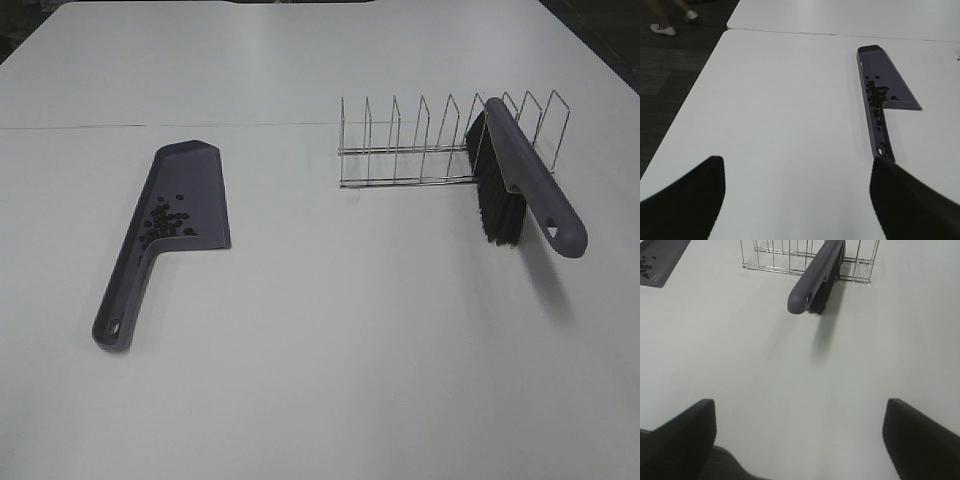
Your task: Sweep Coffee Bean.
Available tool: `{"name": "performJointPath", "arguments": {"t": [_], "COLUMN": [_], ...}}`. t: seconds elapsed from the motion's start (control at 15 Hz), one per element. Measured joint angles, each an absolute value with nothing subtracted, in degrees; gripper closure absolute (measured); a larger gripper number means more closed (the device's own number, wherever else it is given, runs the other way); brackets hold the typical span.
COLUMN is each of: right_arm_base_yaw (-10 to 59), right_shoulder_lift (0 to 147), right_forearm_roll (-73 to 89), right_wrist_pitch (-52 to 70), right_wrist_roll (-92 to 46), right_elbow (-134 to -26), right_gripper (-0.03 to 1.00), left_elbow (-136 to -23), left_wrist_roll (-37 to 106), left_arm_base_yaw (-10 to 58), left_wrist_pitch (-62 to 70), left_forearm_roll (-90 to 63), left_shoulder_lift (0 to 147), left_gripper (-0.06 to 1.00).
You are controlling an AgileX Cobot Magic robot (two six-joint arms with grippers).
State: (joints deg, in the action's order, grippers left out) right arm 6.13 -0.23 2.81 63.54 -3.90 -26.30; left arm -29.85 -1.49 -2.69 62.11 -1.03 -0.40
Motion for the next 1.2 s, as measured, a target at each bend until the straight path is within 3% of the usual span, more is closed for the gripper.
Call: {"name": "performJointPath", "arguments": {"t": [1.2], "right_arm_base_yaw": [2.9], "right_shoulder_lift": [-0.2], "right_forearm_roll": [4.1], "right_wrist_pitch": [63.5], "right_wrist_roll": [-3.9], "right_elbow": [-26.3], "right_gripper": [0.18], "left_elbow": [-29.9], "left_wrist_roll": [-1.4], "left_arm_base_yaw": [-2.7], "left_wrist_pitch": [62.1], "left_forearm_roll": [-1.0], "left_shoulder_lift": [-0.4], "left_gripper": [0.21]}}
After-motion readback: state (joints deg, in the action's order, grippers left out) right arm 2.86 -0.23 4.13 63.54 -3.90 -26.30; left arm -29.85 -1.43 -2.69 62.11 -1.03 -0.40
